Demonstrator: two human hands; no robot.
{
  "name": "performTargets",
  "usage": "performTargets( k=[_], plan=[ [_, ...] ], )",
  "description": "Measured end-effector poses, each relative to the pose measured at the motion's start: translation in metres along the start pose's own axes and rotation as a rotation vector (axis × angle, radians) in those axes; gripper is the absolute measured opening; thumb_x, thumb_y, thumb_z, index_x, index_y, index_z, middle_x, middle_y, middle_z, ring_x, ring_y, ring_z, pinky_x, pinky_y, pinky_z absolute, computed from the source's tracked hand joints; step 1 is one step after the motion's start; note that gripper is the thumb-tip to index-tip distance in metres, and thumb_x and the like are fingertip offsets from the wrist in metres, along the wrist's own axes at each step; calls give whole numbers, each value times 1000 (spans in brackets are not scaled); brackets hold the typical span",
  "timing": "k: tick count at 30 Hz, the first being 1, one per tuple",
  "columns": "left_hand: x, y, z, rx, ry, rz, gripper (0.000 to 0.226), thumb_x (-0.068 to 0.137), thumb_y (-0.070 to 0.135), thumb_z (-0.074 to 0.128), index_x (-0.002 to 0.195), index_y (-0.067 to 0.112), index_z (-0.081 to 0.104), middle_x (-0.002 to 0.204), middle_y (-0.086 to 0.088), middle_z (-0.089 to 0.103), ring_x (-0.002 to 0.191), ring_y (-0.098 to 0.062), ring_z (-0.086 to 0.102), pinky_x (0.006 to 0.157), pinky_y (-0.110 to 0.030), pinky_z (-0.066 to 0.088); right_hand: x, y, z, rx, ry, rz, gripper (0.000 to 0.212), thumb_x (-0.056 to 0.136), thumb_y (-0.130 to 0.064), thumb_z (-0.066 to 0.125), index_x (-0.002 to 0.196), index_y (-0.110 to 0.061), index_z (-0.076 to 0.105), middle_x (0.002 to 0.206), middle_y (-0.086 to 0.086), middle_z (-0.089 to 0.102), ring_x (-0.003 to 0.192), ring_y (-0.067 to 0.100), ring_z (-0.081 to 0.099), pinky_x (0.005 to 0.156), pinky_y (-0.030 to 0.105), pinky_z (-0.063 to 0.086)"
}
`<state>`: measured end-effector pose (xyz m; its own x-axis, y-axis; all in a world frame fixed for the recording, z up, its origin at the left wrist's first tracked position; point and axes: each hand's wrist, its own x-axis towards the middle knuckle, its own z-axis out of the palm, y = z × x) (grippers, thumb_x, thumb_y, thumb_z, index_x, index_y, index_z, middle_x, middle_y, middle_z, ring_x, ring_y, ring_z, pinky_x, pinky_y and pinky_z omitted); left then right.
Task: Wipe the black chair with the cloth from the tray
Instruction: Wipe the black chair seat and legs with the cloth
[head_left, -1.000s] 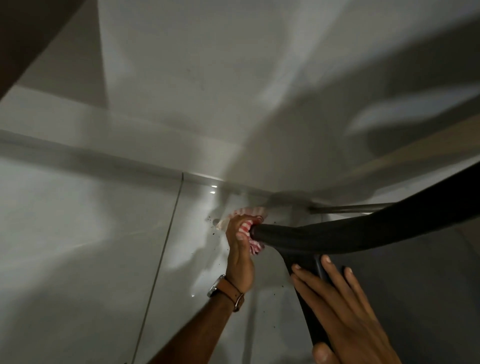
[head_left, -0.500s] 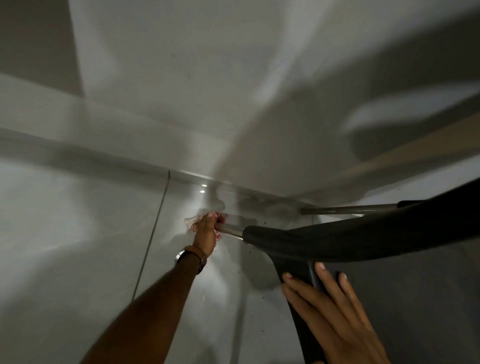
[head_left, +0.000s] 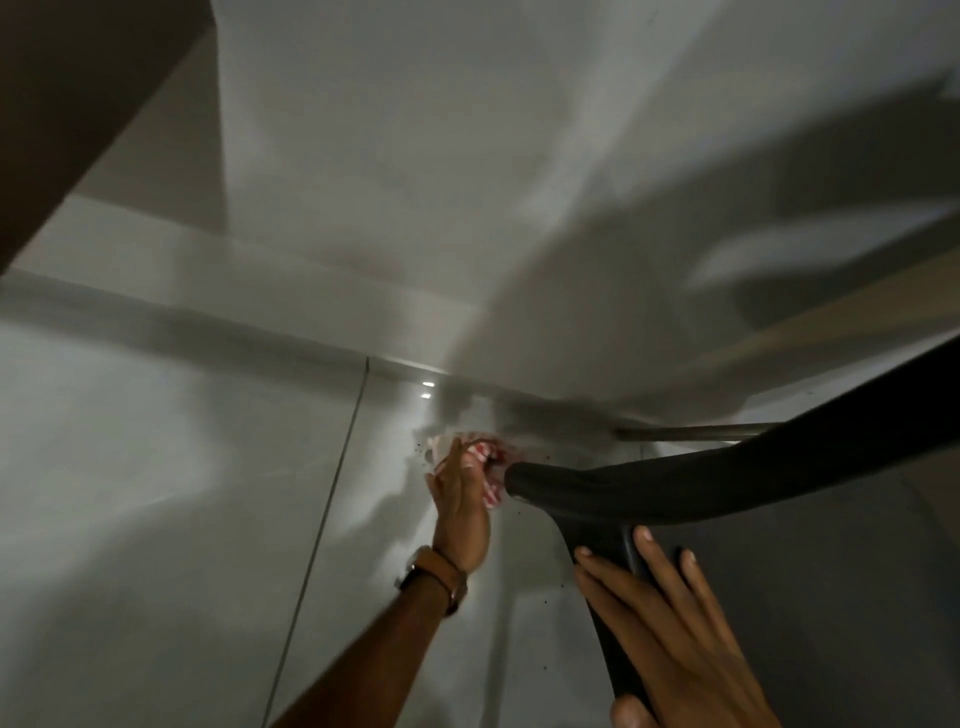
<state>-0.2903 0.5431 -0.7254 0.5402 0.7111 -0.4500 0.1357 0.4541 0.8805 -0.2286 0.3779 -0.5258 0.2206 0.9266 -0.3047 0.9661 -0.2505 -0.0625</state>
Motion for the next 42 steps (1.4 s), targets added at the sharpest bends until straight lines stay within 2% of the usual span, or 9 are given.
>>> performTargets(
  k=[2, 5, 9, 15, 19, 25, 30, 33, 42],
  plan=[
    [25, -16, -8, 10, 39, -63, 54, 104, 49, 24, 118, 20, 67, 117, -3, 73, 112, -28, 65, 91, -39, 53, 0, 3, 2, -19, 21, -31, 73, 103, -66, 0, 150, -27, 41, 161, -14, 39, 150, 26, 28, 116, 43, 20],
    [63, -37, -19, 44, 35, -180, 51, 107, 44, 28, 117, 16, 69, 102, 3, 75, 91, -24, 66, 64, -27, 47, 1, 9, 5, -65, 38, -88, 64, 103, -64, 11, 149, -28, 38, 159, -17, 31, 155, 27, 18, 118, 40, 15],
    [97, -61, -28, 127, 7, -271, 49, 108, 45, 31, 119, 17, 71, 109, -4, 73, 98, -33, 69, 78, -43, 53, 3, 12, 2, -108, 18, -109, 67, 103, -68, 5, 149, -30, 35, 160, -17, 25, 160, 16, -2, 118, 38, 14],
    [67, -30, -21, 85, -1, -221, 50, 113, 37, 28, 116, 3, 65, 106, -20, 73, 75, -29, 64, 59, -30, 46, 1, 3, -3, -7, 48, -41, 70, 104, -64, -1, 148, -29, 41, 159, -15, 44, 149, 25, 30, 111, 46, 30],
    [7, 16, -6, -32, -80, -58, 47, 115, 31, 23, 124, 4, 60, 120, -15, 71, 109, -30, 68, 78, -20, 57, -1, 1, -3, 27, 22, -7, 75, 103, -67, -1, 151, -29, 42, 156, -14, 46, 152, 25, 27, 114, 47, 27],
    [-32, 24, 13, -170, -65, -11, 59, 109, 51, 22, 146, 14, 49, 130, -3, 65, 121, -9, 62, 89, -4, 49, -1, 0, -1, 19, 38, 3, 79, 104, -66, -2, 146, -25, 51, 154, -11, 49, 151, 24, 27, 113, 46, 28],
    [32, -14, -6, -95, 80, -96, 37, 110, 40, 30, 105, 32, 66, 88, 18, 77, 80, 1, 66, 59, -4, 51, -1, 0, 1, -6, 104, -26, 73, 105, -62, 4, 143, -27, 55, 152, -15, 49, 148, 24, 32, 113, 44, 28],
    [77, -49, -17, -35, 77, -216, 44, 111, 34, 33, 104, 13, 71, 72, 17, 77, 61, -1, 64, 43, -9, 44, 2, 7, 2, -102, 143, -83, 63, 107, -55, 13, 143, -31, 57, 154, -16, 48, 143, 22, 36, 114, 39, 21],
    [84, -58, -17, -95, 104, -234, 49, 110, 36, 32, 114, 6, 71, 97, -10, 69, 62, -18, 58, 52, -27, 43, -6, 4, 6, 89, 99, -7, 79, 103, -68, -1, 153, -30, 46, 164, -20, 37, 160, 19, 20, 126, 39, 15]
  ],
)
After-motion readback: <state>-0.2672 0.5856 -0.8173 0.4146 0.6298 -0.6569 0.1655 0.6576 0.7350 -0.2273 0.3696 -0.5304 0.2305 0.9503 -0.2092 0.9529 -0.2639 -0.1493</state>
